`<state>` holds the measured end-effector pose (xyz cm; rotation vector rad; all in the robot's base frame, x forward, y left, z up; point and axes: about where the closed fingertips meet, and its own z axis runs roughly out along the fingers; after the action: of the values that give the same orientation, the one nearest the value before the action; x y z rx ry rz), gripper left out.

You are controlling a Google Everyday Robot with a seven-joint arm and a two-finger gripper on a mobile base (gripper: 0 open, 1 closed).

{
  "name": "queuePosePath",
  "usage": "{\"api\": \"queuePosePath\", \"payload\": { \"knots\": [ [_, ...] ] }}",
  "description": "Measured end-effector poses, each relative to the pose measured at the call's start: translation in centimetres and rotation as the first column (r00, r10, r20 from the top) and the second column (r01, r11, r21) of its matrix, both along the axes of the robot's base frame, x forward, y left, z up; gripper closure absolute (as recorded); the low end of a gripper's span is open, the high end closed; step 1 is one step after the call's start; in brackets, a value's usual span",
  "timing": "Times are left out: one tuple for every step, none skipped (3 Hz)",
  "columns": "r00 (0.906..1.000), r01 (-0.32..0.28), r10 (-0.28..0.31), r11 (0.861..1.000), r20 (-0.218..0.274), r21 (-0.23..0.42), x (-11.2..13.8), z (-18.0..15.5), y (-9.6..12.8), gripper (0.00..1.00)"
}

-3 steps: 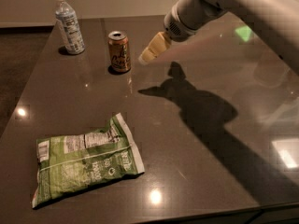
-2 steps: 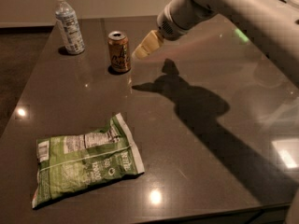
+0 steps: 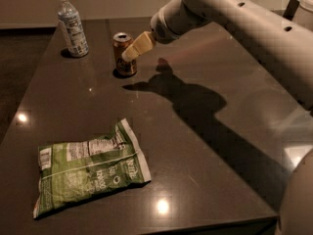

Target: Knock orange can over

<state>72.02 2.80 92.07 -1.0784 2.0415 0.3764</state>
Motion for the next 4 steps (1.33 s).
{"api": "queuePosePath", "payload": {
  "knots": [
    [0.9995, -0.032, 0.031, 0.998, 0.010, 0.052, 0.0, -0.1, 2.3, 0.00],
    [0.9981, -0.061, 0.060, 0.996, 0.015, 0.072, -0.1, -0.2, 4.2, 0.00],
    [0.9969, -0.078, 0.077, 0.994, 0.010, 0.071, -0.1, -0.6, 5.4, 0.00],
    [0.9961, -0.088, 0.088, 0.994, 0.003, 0.062, 0.0, -0.8, 6.0, 0.18]
  ]
}}
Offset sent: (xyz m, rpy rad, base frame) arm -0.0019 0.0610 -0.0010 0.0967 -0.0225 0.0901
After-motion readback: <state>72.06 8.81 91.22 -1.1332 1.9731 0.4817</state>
